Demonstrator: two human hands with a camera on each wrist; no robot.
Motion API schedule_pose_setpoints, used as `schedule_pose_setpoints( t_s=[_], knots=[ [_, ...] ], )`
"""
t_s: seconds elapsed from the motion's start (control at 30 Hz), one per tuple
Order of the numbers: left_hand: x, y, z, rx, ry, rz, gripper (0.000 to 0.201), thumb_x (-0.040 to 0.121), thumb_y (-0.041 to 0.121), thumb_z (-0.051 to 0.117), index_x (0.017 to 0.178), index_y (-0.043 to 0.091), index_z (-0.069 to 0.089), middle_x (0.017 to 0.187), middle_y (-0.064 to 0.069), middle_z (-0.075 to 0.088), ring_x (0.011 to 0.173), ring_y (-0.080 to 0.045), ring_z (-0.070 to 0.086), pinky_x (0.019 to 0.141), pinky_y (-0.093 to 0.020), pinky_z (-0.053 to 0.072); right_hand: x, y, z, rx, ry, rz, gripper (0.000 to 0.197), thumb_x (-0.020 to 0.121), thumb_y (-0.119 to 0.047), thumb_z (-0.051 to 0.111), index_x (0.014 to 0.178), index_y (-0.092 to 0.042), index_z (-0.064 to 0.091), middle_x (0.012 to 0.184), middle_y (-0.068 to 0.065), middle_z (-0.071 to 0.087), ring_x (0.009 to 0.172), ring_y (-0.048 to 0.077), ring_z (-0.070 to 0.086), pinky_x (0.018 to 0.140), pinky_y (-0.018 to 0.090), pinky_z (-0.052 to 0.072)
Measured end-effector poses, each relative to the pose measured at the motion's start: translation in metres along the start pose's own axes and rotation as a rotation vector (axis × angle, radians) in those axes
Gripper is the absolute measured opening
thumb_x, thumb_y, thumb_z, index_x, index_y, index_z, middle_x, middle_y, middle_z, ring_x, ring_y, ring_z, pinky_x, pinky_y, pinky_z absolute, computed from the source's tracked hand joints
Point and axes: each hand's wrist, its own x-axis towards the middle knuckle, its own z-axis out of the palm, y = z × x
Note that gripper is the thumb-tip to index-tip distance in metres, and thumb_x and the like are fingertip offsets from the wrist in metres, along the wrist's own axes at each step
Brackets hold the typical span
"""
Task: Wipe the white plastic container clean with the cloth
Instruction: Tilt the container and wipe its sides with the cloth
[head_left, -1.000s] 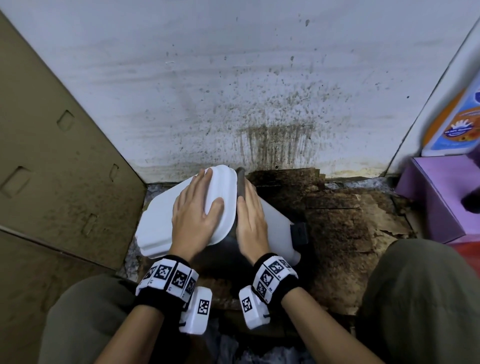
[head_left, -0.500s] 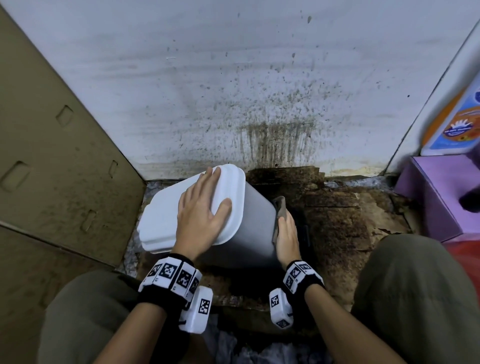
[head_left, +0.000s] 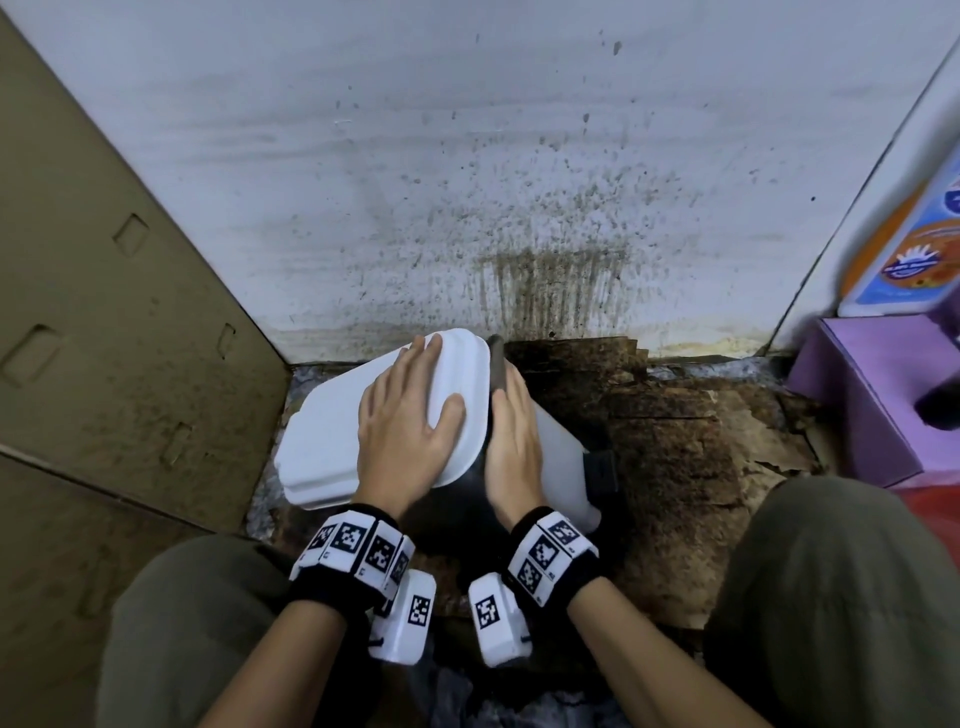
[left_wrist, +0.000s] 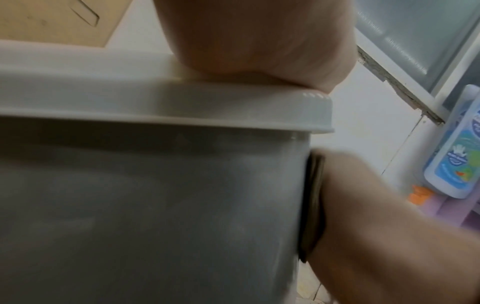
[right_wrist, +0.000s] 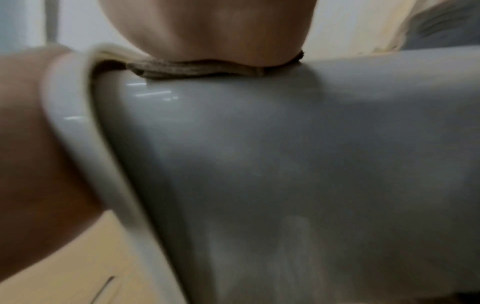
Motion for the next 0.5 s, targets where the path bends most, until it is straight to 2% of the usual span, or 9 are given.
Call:
schedule_pose_setpoints(
  t_s=[0.1,0.2,0.33,0.5],
  knots=[
    [0.001,-0.003,-0.001,-0.014,-0.001,-0.006,0.071,0.089,0.053,0.032,0.156,0.031,0.034,0.163,0.011,0.032,0.149,-0.014,0.028,0.12,-0.045,0.025,-0.002,-0.006,0.005,-0.019,0.01,-0.025,0.053,0.103,-0.037,0.021,0.155,-0.028,0.029,0.156,-0.023,0.028,0.145,-0.009,0.022,0.123,0.024,0.016],
    [0.002,-0.005,-0.001,-0.018,-0.009,-0.009,0.07,0.089,0.054,0.033,0.156,0.032,0.032,0.163,0.013,0.031,0.149,-0.012,0.028,0.12,-0.045,0.025,0.0,0.006,-0.003,-0.059,-0.04,-0.039,0.058,0.103,-0.044,0.02,0.157,-0.024,0.029,0.163,-0.012,0.027,0.149,-0.001,0.021,0.125,0.033,0.018],
    [0.002,-0.008,-0.003,-0.034,0.005,-0.014,0.07,0.089,0.054,0.035,0.155,0.033,0.034,0.162,0.014,0.033,0.148,-0.012,0.029,0.119,-0.047,0.027,0.008,0.027,-0.016,-0.058,-0.079,-0.065,0.05,0.106,-0.034,0.025,0.155,-0.023,0.033,0.16,-0.01,0.034,0.147,0.002,0.028,0.124,0.035,0.021],
    [0.001,-0.016,-0.009,-0.078,0.025,-0.02,0.068,0.089,0.053,0.037,0.154,0.034,0.036,0.161,0.015,0.035,0.148,-0.011,0.031,0.118,-0.046,0.028,0.015,0.07,-0.034,-0.103,-0.033,0.07,0.05,0.105,-0.037,0.027,0.151,-0.02,0.039,0.152,-0.006,0.043,0.142,0.006,0.037,0.122,0.038,0.025]
  ],
)
